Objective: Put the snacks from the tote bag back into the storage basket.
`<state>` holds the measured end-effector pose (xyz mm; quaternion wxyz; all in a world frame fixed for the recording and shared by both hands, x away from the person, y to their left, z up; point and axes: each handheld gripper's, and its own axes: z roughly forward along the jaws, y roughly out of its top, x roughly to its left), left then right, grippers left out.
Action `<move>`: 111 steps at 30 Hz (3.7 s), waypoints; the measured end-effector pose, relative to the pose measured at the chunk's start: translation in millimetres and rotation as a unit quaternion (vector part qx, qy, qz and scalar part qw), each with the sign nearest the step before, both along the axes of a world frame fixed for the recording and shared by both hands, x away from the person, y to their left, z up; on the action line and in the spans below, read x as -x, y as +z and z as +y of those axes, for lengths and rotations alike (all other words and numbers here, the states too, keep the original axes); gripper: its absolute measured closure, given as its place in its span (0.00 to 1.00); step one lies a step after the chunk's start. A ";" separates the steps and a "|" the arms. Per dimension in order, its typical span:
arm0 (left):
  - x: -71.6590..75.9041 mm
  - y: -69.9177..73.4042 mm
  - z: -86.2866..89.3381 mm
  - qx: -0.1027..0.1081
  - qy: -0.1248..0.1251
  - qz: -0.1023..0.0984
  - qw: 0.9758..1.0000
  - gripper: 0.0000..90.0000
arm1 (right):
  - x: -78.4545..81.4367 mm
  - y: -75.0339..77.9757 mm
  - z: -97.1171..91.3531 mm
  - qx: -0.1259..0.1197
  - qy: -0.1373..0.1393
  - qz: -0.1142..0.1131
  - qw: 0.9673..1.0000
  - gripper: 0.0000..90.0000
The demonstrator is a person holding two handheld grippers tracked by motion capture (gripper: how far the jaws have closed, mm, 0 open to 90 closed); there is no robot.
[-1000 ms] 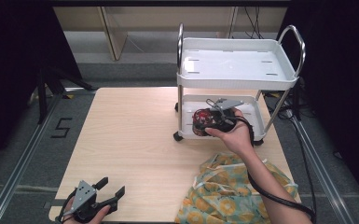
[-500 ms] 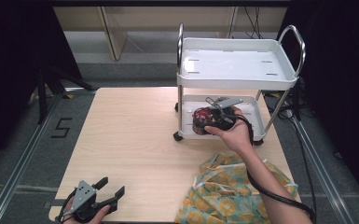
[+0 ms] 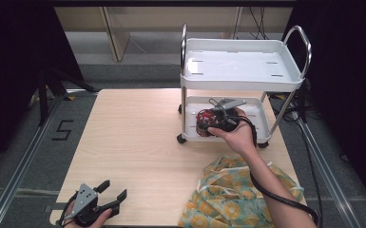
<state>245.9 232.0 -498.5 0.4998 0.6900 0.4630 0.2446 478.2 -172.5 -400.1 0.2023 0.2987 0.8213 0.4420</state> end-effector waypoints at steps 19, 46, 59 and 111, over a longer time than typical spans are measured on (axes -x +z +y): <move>-0.5 0.0 0.6 0.001 -0.002 -0.003 1.000 0.30 | -5.2 -2.2 5.3 0.001 -0.005 -0.001 1.000 0.29; 0.1 0.2 1.2 -0.001 0.002 0.000 1.000 0.30 | -14.4 -5.1 12.1 0.002 -0.007 0.004 1.000 0.29; 0.2 0.2 1.1 0.000 0.003 0.000 1.000 0.30 | -17.3 -9.2 11.1 0.000 -0.015 0.011 1.000 0.29; -0.1 -0.4 0.8 0.003 0.000 0.000 1.000 0.30 | -23.9 -38.9 30.2 0.019 -0.012 0.039 0.999 0.29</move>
